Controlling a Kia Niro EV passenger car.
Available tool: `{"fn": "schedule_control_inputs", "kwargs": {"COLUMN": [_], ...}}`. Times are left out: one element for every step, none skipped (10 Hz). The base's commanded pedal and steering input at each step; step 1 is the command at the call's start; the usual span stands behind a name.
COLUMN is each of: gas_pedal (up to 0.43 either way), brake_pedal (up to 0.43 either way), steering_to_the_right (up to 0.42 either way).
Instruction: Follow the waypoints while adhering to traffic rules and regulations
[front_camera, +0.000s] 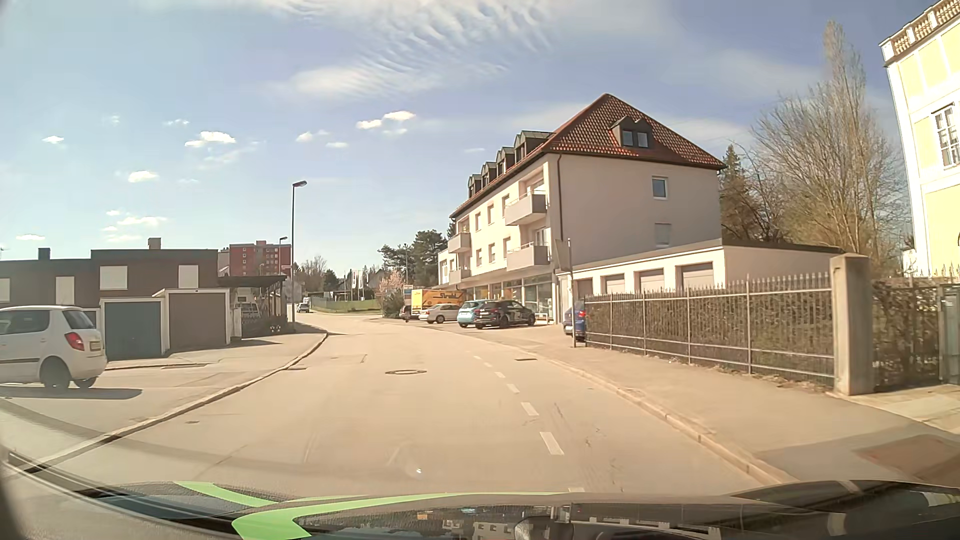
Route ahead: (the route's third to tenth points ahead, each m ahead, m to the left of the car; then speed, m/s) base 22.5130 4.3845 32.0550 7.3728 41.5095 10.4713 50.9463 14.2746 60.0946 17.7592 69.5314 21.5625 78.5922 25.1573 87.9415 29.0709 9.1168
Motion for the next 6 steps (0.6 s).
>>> {"fn": "schedule_control_inputs", "kwargs": {"gas_pedal": [0.189,0.189,0.189,0.189,0.189,0.189], "brake_pedal": [0.000,0.000,0.000,0.000,0.000,0.000], "steering_to_the_right": [-0.027,-0.029,-0.031,-0.033,-0.033,-0.034]}}
